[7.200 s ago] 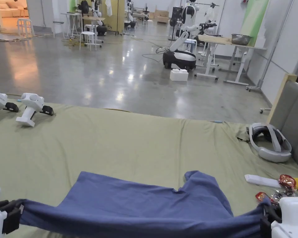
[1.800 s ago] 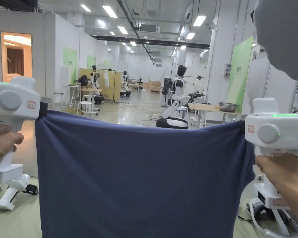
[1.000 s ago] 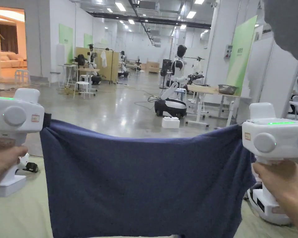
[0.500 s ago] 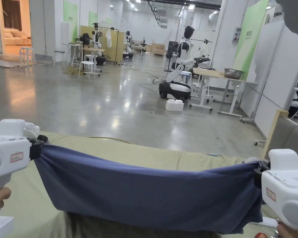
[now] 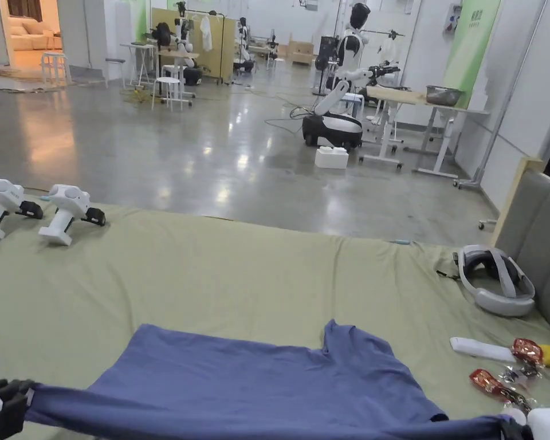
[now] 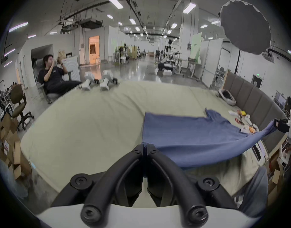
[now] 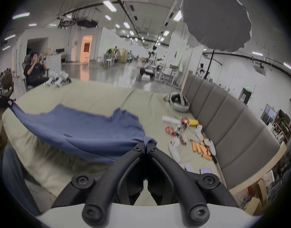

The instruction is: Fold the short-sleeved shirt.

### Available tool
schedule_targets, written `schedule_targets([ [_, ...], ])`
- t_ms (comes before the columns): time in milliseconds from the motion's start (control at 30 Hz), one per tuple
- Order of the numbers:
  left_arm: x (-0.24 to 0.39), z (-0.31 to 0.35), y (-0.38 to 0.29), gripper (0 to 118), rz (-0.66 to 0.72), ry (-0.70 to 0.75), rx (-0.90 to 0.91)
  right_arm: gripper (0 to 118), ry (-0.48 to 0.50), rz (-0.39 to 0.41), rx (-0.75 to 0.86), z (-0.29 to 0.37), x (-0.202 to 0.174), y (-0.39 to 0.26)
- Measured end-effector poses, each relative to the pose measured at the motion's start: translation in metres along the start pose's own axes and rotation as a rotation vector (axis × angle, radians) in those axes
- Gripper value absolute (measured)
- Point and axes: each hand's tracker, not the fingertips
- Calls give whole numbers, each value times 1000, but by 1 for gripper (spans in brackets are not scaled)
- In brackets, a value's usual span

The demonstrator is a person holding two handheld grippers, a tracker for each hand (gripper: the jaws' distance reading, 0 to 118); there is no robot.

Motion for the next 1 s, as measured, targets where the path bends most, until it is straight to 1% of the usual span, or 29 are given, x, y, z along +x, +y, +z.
schedule_targets([
  [100, -3, -12, -29, 5, -11, -7, -117, 4, 28, 25, -94, -6, -6, -32],
  [167, -5, -22, -46, 5, -24, -7, -205, 4, 35, 23, -144, -14, -9, -53],
  [200, -5, -26, -53, 5, -34, -6, -229, 4, 39, 44, -190, -19, -11, -62],
  [300, -7, -38, -74, 5, -29, -9, -318, 4, 54, 55, -289, -35, -13, -89],
  [367, -8, -46, -85, 5, -29, -12, -364, 4, 67, 62, -359, -46, -13, -105],
  [500, -7, -66, -100, 6, -29, -4, -452, 4, 85, 37, -439, -63, -14, -123],
  [567, -4, -73, -105, 10, -43, 16, -462, 6, 78, 47, -457, -68, -18, -126],
  [600, -3, -75, -107, 15, -55, 35, -473, 9, 69, 60, -466, -69, -20, -125],
  [667, -1, -77, -107, 53, -79, 97, -483, 42, 52, 79, -464, -64, -21, -120],
  [700, -1, -73, -105, 64, -75, 96, -470, 57, 49, 79, -458, -61, -20, -116],
  [733, -2, -69, -101, 66, -72, 95, -459, 71, 48, 72, -441, -57, -19, -109],
  [767, 0, -65, -95, 66, -53, 76, -418, 76, 48, 54, -409, -53, -18, -102],
  [900, 23, -53, -63, 66, -75, 86, -235, 77, 56, -2, -238, -40, -23, -61],
  [1000, 51, -46, -34, 66, -69, 41, -57, 77, 75, -63, -61, -39, -38, -29],
])
